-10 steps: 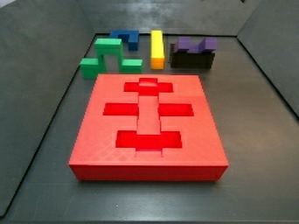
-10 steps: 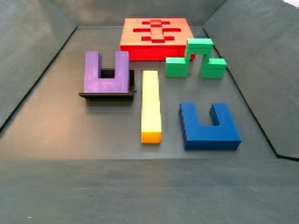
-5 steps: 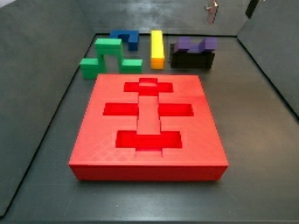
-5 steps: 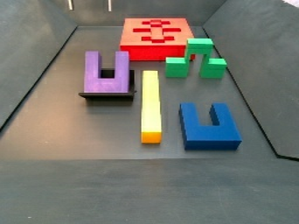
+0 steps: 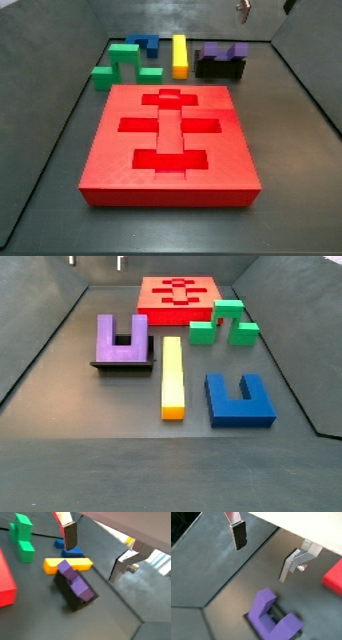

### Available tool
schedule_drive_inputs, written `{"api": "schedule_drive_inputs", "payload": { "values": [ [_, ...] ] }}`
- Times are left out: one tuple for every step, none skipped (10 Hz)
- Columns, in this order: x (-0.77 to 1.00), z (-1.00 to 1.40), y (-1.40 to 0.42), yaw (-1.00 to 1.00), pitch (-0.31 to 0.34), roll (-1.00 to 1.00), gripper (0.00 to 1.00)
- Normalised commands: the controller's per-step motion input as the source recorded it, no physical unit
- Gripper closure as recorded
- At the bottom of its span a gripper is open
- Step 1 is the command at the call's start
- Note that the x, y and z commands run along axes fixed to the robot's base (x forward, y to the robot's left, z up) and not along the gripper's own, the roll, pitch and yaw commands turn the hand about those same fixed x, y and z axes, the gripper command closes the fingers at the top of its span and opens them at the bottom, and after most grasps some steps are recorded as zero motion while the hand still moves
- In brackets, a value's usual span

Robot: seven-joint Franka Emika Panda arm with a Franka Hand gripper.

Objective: Pick up the purple object. Move up. Place the purple object on the fixture. Regrasp the purple object. Move to above the board. Insert the purple object.
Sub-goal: Regrasp the purple object.

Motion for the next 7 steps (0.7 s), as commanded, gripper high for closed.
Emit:
{"api": "schedule_drive_inputs", "payload": {
  "values": [
    [0.81, 0.00, 0.26, 0.06, 0.369, 1.00, 0.00],
    [0.82, -0.03, 0.26, 0.05, 0.406, 0.95, 0.00],
    [0.78, -0.09, 0.18, 0.11, 0.483, 0.86, 0.00],
    [0.53, -0.35, 0.15, 0.23, 0.377, 0.57, 0.00],
    [0.49, -0.37, 0.00, 0.10, 0.209, 0.36, 0.00],
    [0.62, -0.37, 0.02, 0.06, 0.277, 0.37, 0.00],
    [0.66, -0.35, 0.04, 0.06, 0.303, 0.39, 0.00]
  ]
}}
